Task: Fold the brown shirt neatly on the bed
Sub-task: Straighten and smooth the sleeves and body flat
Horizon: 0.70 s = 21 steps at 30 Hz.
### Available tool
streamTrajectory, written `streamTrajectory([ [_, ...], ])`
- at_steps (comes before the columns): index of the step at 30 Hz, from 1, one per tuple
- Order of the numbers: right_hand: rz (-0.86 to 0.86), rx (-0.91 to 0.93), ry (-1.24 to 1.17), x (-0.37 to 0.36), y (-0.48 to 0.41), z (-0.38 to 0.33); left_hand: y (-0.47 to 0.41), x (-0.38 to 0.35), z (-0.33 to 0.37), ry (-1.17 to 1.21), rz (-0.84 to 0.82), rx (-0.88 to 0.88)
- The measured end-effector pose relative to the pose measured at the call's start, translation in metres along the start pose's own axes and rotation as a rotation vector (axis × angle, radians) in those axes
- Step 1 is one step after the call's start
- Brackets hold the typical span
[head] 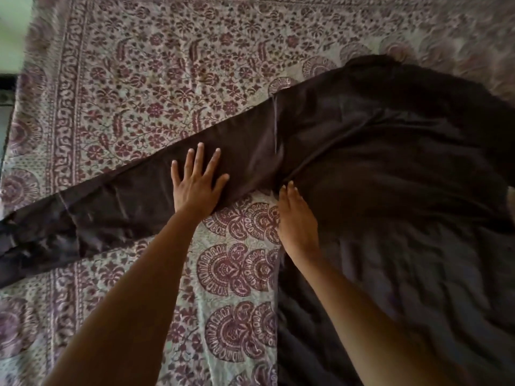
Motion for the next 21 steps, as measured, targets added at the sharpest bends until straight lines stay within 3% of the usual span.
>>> streamTrajectory([
  [5,0.053,0.194,0.179,0.004,0.026,0.033,0.0,0.001,0.002,-0.022,0.003,0.021],
  [8,0.21,0.308,0.041,0.025,0.023,0.034,-0.001,0.004,0.006,0.038,0.018,0.092],
  [11,0.333,0.368,-0.124,0.042,-0.01,0.024,-0.011,0.021,0.03,0.202,0.154,0.25],
  [14,0.256,0.327,-0.179,0.048,-0.065,0.02,-0.035,0.033,0.067,0.232,0.196,0.186],
  [18,0.117,0.243,-0.069,0.054,-0.132,0.033,-0.071,0.036,0.078,0.257,0.186,0.2],
  [21,0.188,0.261,-0.099,0.071,-0.164,0.036,-0.098,0.046,0.067,0.255,0.223,0.27],
])
Point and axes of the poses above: each hand's wrist, its own y-axis away from the middle knuckle, its own x-axis out of the back of the hand, z = x × y, the point moved 3 cm from there along -y, towards the middle knuckle, and after that the axes turned 11 degrees about -y, right-handed, at the moved point
